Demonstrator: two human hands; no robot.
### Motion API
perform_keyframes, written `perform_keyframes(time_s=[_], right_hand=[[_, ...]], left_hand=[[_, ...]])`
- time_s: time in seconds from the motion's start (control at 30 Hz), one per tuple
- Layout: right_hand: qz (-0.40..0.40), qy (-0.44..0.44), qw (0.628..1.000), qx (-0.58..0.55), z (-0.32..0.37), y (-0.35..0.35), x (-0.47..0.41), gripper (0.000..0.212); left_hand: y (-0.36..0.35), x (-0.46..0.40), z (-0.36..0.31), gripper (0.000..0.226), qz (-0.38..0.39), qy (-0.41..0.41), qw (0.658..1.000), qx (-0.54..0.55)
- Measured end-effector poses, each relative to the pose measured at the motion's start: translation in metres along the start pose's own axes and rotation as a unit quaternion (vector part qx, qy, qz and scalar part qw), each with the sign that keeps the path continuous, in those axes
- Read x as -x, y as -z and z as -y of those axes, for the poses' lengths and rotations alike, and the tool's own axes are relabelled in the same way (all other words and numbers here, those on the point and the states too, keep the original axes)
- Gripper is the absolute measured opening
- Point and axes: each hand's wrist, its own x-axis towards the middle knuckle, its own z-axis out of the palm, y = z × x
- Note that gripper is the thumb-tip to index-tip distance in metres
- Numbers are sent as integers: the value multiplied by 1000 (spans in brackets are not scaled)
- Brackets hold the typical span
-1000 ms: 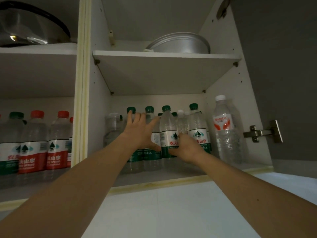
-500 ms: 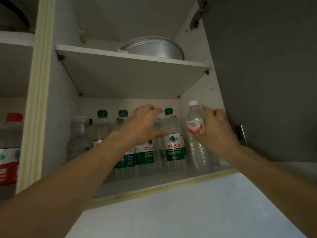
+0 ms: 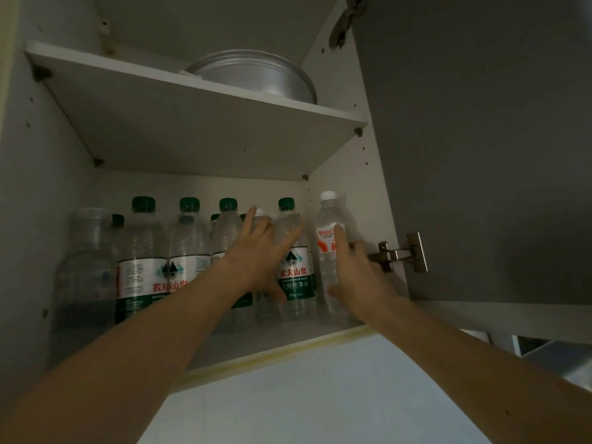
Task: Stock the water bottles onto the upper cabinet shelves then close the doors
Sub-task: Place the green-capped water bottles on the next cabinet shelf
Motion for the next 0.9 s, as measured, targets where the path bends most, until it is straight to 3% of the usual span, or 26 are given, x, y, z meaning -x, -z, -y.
perform_keyframes(time_s=[0.2, 0.33, 0.47, 0.53, 0.7, 0.9], right_hand=[[7, -4, 999, 35, -6, -12, -15, 102], [3, 26, 983, 184, -4, -12, -21, 92], [-37, 94, 920, 378, 3, -4, -24, 64], [-44, 105, 892, 437, 5, 6, -29, 74], [4, 98, 864, 493, -3, 27, -55, 136], [-10, 124, 864, 488, -21, 27, -64, 124]], left_hand=[[-2, -6, -6, 143, -4, -14, 1000, 2], [-4, -17, -15, 145, -13, -20, 999, 22], [-9, -18, -14, 147, -30, -19, 999, 28], [-12, -17, -14, 147, -34, -22, 999, 36], [-13, -19, -14, 145, -33, -16, 998, 44], [-14, -23, -17, 142, -28, -10, 999, 32]])
